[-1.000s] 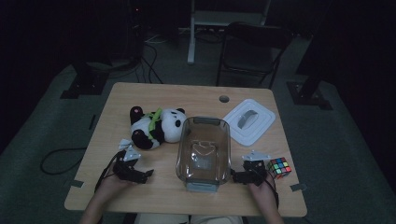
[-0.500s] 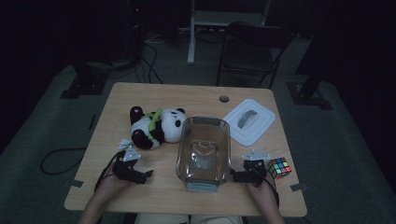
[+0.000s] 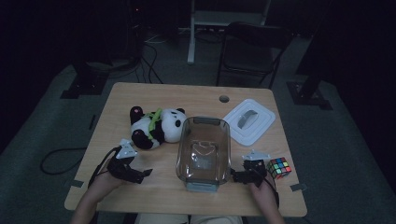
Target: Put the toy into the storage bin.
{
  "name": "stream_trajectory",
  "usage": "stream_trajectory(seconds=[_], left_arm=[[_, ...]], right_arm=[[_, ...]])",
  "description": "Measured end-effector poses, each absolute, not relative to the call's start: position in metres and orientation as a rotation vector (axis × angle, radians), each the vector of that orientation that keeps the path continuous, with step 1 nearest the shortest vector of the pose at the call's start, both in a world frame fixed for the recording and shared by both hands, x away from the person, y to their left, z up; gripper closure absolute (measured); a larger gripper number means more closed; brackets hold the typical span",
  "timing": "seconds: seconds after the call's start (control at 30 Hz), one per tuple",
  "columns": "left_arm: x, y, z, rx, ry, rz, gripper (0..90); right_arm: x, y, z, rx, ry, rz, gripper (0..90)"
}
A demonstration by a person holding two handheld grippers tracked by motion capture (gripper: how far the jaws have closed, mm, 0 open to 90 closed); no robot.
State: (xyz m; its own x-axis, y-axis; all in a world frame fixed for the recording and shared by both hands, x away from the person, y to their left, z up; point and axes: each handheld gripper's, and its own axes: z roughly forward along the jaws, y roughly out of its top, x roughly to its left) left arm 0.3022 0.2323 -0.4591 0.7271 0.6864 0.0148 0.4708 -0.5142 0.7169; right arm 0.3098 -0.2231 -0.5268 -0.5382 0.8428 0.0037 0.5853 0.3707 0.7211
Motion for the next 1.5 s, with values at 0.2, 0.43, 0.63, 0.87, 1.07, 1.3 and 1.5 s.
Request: stream_trajectory(seconds=[0.2,0.43,0.63,0.87,1.07,1.3,1.5], left_arm=[[0.313,0.234,-0.421,2.155,0.815,0.425,4.8],[0.345,0.235,-0.398,2.110,0.826,0.433,5.9],[0.381,0.231,-0.395,2.110,0.865,0.443,7.1],[0.414,0.222,-0.397,2.121,0.902,0.442,15.0],[0.436,0.218,-0.410,2.150,0.963,0.417,18.3],[0.450,0.211,-0.432,2.227,1.013,0.373,29.4],[0.452,0.207,-0.437,2.216,1.085,0.342,43.7]], right_arm=[[0.310,-0.223,-0.527,1.246,2.270,0.970,11.8],[0.310,-0.223,-0.527,1.247,2.270,0.970,11.8],[0.310,-0.223,-0.527,1.248,2.270,0.969,11.8],[0.310,-0.223,-0.527,1.250,2.268,0.968,11.8],[0.311,-0.223,-0.527,1.250,2.268,0.969,11.7],[0.311,-0.223,-0.527,1.250,2.268,0.969,11.8],[0.311,-0.223,-0.527,1.249,2.268,0.968,11.8]])
